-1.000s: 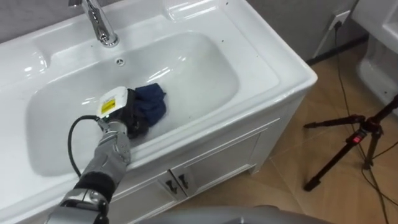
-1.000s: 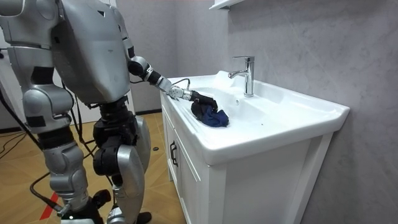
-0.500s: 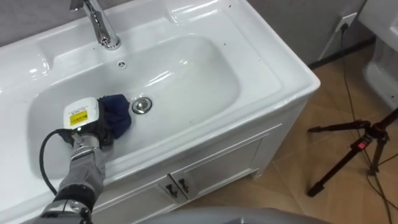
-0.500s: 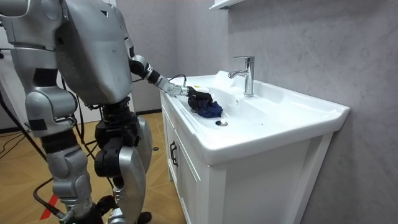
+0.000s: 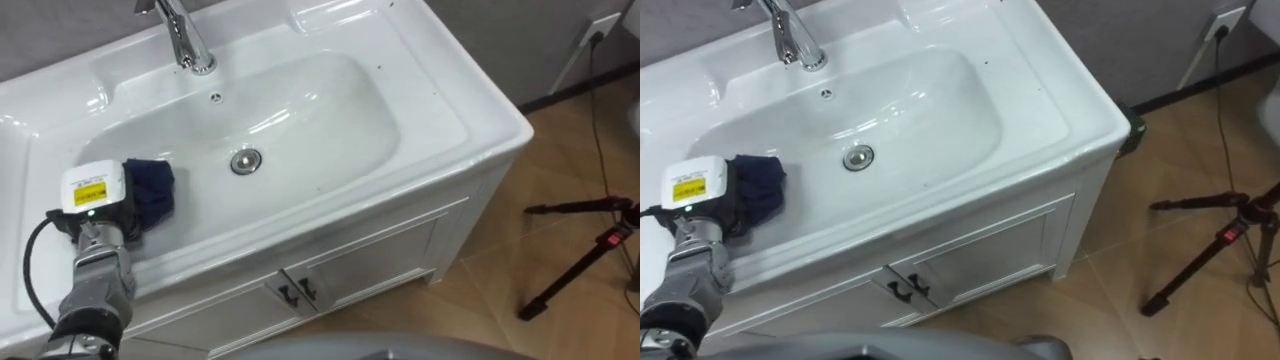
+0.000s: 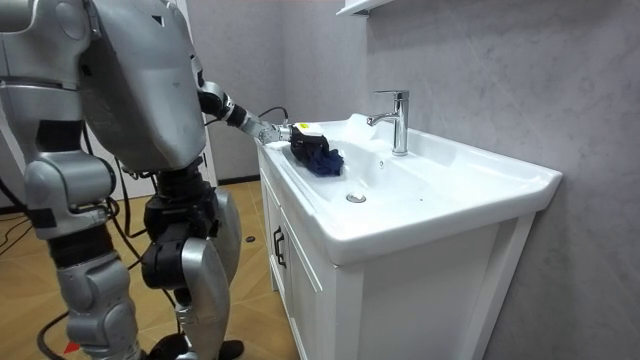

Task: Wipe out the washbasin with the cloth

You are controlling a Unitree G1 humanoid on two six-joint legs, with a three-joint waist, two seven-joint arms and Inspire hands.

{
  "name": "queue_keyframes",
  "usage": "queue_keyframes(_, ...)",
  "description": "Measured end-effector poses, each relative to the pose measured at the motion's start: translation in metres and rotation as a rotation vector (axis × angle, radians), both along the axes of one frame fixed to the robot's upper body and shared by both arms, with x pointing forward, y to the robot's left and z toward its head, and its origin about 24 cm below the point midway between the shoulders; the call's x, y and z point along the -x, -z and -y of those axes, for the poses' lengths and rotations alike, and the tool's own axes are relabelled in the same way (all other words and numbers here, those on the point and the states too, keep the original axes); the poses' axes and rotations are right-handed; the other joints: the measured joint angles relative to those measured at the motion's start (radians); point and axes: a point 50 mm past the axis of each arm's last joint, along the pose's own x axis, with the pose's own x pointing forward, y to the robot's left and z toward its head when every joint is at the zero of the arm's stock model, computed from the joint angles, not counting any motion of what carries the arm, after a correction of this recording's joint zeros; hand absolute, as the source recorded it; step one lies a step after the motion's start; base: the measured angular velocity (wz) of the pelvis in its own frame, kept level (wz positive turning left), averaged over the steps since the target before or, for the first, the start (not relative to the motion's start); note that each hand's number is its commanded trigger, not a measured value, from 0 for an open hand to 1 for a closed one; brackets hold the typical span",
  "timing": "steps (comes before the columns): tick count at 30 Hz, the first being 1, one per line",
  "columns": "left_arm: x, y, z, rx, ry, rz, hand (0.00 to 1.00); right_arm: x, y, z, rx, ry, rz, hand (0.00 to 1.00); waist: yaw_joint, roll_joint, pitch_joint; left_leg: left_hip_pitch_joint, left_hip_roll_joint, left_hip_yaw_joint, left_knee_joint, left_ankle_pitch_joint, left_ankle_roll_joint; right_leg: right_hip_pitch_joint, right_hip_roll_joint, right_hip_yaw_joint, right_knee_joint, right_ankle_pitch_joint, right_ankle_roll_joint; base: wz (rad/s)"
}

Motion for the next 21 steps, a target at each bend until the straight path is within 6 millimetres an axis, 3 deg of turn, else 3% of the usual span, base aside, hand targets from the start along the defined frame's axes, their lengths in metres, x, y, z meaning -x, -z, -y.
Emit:
queue_keyframes(10, 0.001, 0.000, -0.001, 0.014, -0.025, 0.033, 1.00, 0.001, 0.002, -0.005, 0.000, 0.024, 0.006, 0.00, 0.007, -0.005, 0.0012, -0.004, 0.005, -0.026, 0.007, 0.001, -0.001, -0.003, 0.007, -0.010, 0.000, 0.004, -0.008, 0.02)
queue_keyframes(18, -0.008, -0.008, 0.005, 0.159, -0.095, 0.164, 1.00, -0.011, 0.004, -0.009, 0.018, -0.048, 0.037, 0.00, -0.001, -0.042, 0.0048, -0.023, 0.000, -0.068, 0.013, 0.001, -0.002, 0.005, 0.002, -0.053, -0.016, 0.003, -0.010, 0.19)
queue_keyframes(21, -0.013, -0.013, 0.008, 0.182, -0.092, 0.206, 1.00, -0.017, 0.005, -0.013, 0.015, -0.068, 0.050, 0.00, 0.002, -0.052, 0.0122, -0.028, -0.003, -0.086, 0.016, 0.001, -0.002, 0.005, -0.001, -0.069, -0.019, 0.002, -0.010, 0.18)
